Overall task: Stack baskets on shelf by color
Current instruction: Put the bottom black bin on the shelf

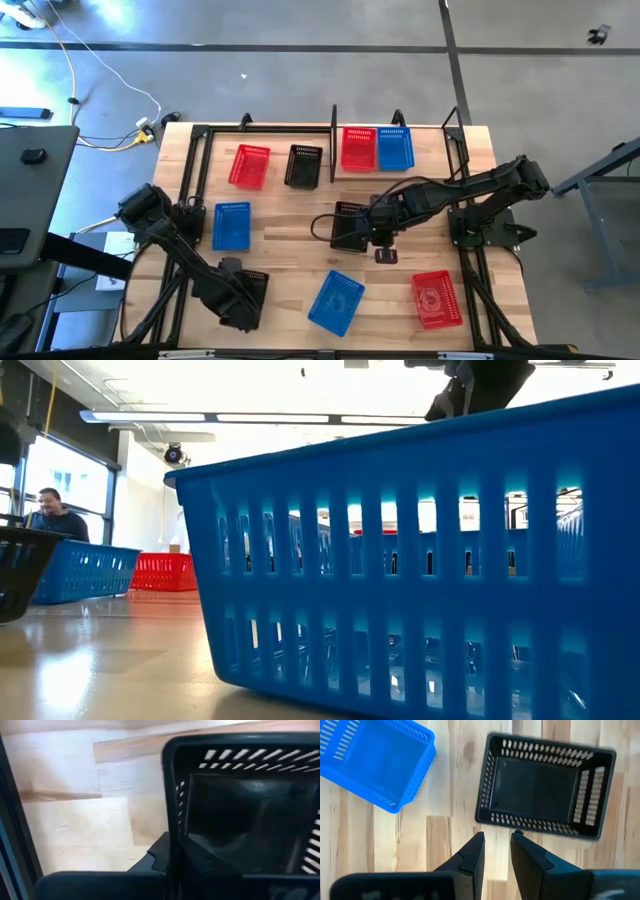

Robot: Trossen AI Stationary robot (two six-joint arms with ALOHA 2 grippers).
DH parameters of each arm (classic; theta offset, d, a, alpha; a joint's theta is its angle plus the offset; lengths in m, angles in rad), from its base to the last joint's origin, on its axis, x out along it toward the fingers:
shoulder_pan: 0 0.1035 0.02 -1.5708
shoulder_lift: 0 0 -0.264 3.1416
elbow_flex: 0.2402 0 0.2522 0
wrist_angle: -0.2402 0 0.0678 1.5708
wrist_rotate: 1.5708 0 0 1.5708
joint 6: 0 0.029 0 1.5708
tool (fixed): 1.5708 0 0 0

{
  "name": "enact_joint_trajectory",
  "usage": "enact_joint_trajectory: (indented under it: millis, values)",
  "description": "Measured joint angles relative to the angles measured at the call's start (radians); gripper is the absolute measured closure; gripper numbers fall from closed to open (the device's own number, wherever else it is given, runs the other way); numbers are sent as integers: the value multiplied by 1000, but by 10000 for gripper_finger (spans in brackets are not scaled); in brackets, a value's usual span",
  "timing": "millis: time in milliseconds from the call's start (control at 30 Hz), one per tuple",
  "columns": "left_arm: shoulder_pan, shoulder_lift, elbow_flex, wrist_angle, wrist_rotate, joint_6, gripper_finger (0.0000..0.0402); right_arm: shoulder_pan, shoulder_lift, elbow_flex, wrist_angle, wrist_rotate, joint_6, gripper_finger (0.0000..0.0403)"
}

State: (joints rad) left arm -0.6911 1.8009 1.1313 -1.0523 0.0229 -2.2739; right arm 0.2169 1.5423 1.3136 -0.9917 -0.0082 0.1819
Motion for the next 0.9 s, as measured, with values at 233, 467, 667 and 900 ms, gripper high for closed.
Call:
enact_joint_trajectory:
  millis: [233,467,667,900]
  values:
    - [55,-84,1,4,-107,22,399,1,0,0,94,-43,-60,322]
    - [136,-174,0,0,-250,65,401,15,0,0,242,-83,-133,322]
    - [251,-237,0,2,-309,199,401,40,0,0,367,-78,-232,322]
    - [405,-264,57,1,-373,423,401,59,0,0,498,-8,-354,322]
